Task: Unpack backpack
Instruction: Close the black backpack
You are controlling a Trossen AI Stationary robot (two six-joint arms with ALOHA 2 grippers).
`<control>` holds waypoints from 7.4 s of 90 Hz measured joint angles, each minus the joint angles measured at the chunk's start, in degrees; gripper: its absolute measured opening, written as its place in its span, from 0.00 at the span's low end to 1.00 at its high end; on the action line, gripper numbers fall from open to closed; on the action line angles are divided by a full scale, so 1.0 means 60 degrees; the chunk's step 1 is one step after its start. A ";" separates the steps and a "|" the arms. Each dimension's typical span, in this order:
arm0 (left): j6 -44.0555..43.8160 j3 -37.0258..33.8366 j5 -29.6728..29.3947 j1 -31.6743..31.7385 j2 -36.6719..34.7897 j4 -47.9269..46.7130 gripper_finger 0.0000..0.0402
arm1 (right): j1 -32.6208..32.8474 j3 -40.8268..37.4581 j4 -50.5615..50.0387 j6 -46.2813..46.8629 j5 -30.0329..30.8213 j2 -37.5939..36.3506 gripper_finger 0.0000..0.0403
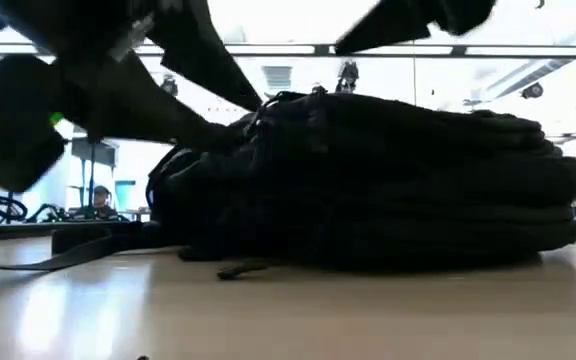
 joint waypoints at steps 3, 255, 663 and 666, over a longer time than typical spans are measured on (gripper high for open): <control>-0.0005 0.0050 -0.0121 -0.0042 -0.0131 -0.0023 0.43 | -0.0002 -0.0033 -0.0186 0.0046 0.0065 -0.0021 0.00; 0.8610 0.0281 0.0463 0.0583 0.0964 0.1678 0.41 | 0.0270 -0.0108 -0.1462 0.2910 -0.0259 0.0248 0.00; 0.1307 0.0372 -0.2718 -0.0186 0.1472 0.2316 0.00 | 0.1016 0.0060 -0.1910 0.5002 -0.1544 0.1203 0.00; 0.0495 0.0372 -0.2955 -0.0201 0.1450 0.2328 0.00 | 0.1019 0.0060 -0.1910 0.5034 -0.1539 0.1203 0.00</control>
